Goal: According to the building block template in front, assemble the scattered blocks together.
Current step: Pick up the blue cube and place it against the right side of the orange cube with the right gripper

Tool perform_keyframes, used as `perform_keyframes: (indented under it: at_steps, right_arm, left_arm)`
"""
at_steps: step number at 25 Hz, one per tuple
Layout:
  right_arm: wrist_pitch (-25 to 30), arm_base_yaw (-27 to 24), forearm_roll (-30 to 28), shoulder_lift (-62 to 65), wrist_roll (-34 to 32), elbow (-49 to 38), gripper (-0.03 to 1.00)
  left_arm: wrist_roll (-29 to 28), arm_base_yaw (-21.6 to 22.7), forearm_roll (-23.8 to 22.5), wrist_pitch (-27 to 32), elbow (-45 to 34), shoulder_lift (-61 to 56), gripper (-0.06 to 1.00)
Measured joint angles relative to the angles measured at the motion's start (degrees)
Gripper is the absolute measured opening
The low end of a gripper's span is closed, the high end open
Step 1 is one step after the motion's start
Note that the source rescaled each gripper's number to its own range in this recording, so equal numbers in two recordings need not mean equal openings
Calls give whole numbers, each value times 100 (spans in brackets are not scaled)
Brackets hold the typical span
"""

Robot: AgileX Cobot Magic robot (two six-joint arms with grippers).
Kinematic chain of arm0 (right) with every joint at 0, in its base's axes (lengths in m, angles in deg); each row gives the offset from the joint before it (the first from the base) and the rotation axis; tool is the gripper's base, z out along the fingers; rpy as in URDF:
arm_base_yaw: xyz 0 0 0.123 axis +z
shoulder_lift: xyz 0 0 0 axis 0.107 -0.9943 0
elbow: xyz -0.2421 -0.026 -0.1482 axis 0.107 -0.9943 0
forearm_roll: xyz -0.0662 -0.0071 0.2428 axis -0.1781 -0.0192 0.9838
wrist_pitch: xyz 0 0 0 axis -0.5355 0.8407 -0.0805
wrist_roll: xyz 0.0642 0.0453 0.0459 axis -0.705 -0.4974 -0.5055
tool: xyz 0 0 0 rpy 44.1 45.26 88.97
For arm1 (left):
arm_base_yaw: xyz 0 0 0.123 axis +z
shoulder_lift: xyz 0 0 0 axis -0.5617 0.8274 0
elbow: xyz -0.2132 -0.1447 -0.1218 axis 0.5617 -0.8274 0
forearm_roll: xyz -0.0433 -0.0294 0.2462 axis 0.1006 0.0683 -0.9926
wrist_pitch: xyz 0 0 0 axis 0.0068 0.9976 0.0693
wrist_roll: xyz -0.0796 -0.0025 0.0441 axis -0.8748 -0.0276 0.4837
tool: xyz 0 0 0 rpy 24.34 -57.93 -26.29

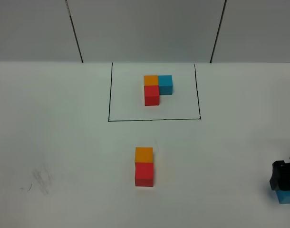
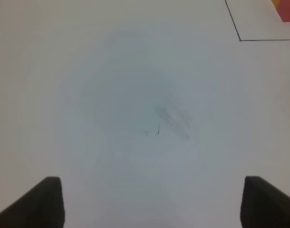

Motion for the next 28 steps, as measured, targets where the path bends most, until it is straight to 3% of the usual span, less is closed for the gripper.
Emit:
perform_keyframes:
  at_steps: [22,28]
  right_arm:
    - [-675,0,-29,-1136,-53,0,92]
    - [-705,0,-23,-1303,-53,0,84]
  left_arm:
    - [-5,0,0,0,0,0,65]
    - [-5,0,0,0,0,0,65]
